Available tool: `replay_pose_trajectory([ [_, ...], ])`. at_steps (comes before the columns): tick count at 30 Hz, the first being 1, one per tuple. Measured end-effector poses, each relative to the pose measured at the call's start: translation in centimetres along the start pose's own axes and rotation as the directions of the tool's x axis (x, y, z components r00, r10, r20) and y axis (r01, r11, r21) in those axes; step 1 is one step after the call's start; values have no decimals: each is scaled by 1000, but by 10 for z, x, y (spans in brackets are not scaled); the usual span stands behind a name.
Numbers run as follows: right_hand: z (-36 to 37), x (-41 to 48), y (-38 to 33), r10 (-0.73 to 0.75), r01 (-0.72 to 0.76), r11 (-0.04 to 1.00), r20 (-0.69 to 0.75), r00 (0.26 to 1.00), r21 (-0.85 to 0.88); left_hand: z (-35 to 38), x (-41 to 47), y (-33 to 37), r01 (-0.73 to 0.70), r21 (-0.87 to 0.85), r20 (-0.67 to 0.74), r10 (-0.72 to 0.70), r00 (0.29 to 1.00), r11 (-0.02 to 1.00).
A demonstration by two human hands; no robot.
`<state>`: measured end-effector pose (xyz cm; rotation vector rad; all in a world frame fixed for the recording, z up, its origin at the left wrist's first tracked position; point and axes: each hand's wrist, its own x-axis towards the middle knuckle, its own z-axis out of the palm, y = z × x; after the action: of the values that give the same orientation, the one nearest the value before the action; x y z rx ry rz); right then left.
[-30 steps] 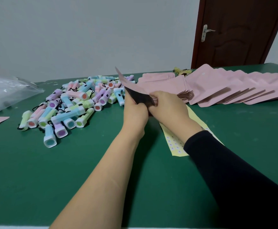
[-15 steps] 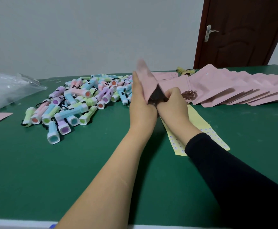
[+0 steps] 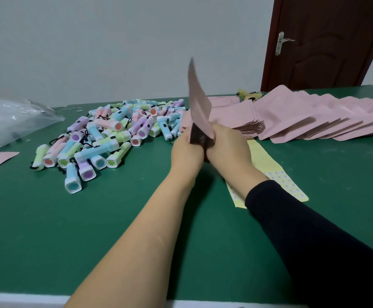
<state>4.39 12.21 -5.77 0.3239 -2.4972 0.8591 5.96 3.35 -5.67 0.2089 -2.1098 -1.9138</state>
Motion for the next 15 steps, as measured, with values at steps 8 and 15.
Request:
replay_pose_trajectory([
  [8, -6, -2, -11, 233, -190, 907, -71, 970, 376, 3, 0, 4, 112, -328, 6, -117, 993, 938],
  [15, -3, -19, -42, 23, 43, 929, -173, 985, 367, -10, -2, 6, -1, -399, -129, -55, 990, 917],
])
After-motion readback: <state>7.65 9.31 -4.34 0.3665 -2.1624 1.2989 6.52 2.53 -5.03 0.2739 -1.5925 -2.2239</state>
